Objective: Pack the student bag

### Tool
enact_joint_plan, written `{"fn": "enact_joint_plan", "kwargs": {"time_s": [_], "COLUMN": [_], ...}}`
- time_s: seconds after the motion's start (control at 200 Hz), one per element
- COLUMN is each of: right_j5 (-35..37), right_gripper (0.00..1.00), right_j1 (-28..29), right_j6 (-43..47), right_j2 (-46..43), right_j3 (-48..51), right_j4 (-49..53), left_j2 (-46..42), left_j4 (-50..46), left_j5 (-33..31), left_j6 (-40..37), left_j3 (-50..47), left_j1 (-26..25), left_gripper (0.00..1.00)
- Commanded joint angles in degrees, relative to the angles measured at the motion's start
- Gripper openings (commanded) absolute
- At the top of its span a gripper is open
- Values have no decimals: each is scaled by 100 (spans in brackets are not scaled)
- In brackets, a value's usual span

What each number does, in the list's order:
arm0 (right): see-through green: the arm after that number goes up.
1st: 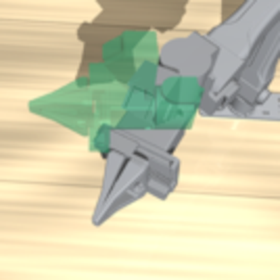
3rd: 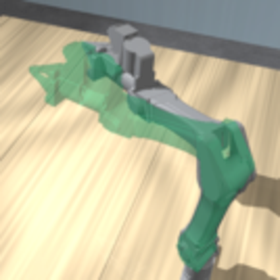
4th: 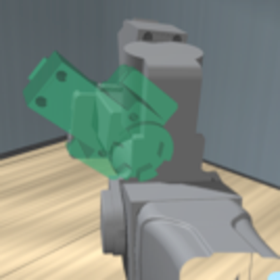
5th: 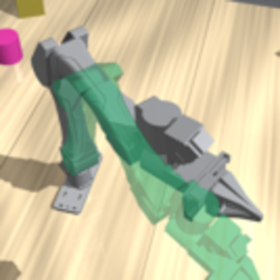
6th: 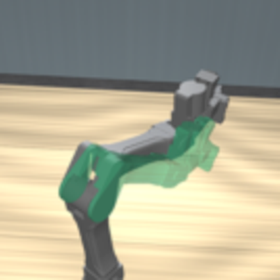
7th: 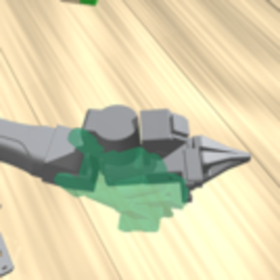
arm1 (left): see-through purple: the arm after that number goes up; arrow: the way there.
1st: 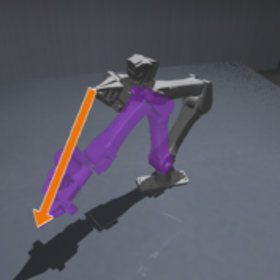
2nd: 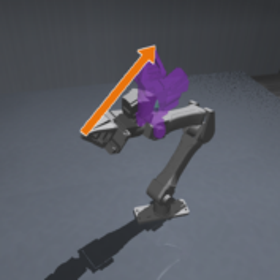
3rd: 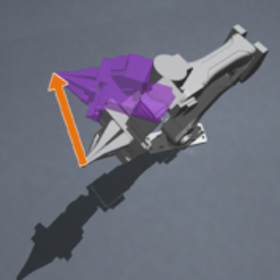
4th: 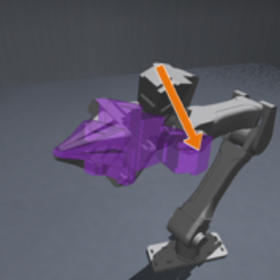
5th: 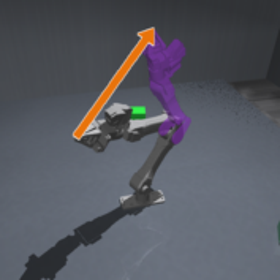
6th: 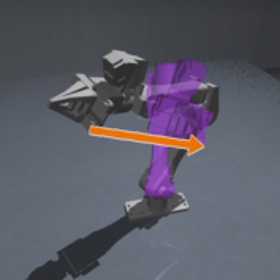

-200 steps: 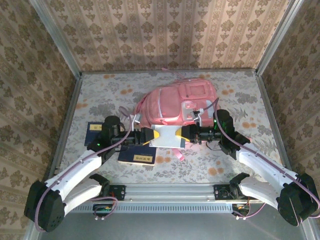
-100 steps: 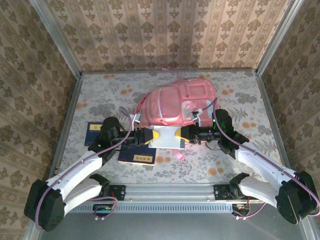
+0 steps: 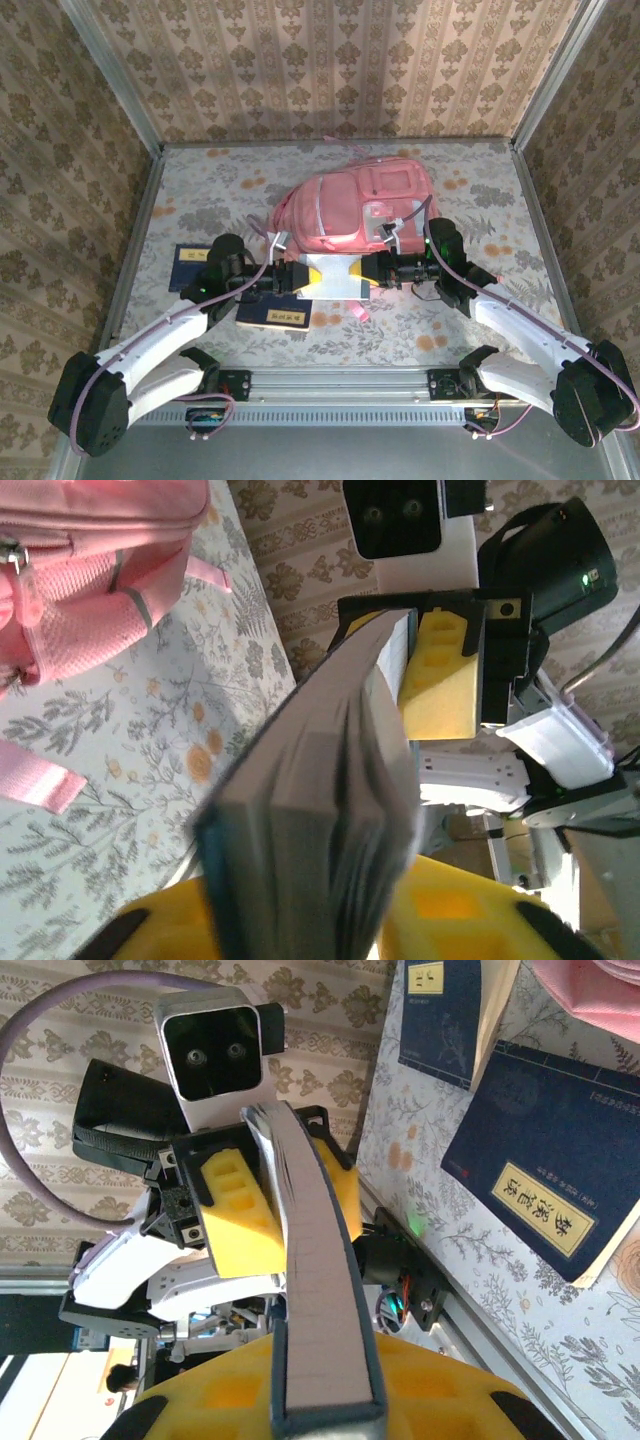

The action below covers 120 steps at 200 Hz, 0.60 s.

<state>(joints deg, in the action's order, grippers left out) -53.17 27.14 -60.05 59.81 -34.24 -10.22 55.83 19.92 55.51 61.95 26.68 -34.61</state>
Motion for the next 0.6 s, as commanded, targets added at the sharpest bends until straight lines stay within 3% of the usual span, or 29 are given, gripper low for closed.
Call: {"fn": "enact_joint_plan", "kwargs": {"time_s": [0.0,0.035,0.065,0.16,0.22,0.4,0.48,0.595], "right_j5": [12,89,171,513,861,1721,2182,2881], "right_gripper": [0,0,6,39,51,58,59,59], "right_j1": [-24,-24,-24,-24,-20,28,100,267], "right_j6": [200,320,426,793,1140,1919,2224,2490], "right_j2": [42,27,10,-76,-110,243,590,1199], "right_j3": [-124,-165,-209,-368,-571,-1344,-1833,-2513], "right_j4": [145,306,475,982,1464,2457,2893,3271], "left_j2": [-29,-42,-60,-241,-400,-1062,-1334,-1809], "left_j4": [196,167,133,-238,-617,-2327,-3683,-4493], "left_j5": [232,238,250,185,103,-492,-1067,-1823], "left_j6": [-207,-216,-219,-334,-443,-1106,-1712,-2251], "left_j3": [237,248,250,294,328,567,887,1166], "left_j1": [-47,-22,16,258,507,1474,1733,1930], "left_gripper": [9,2,0,0,0,0,0,0]}}
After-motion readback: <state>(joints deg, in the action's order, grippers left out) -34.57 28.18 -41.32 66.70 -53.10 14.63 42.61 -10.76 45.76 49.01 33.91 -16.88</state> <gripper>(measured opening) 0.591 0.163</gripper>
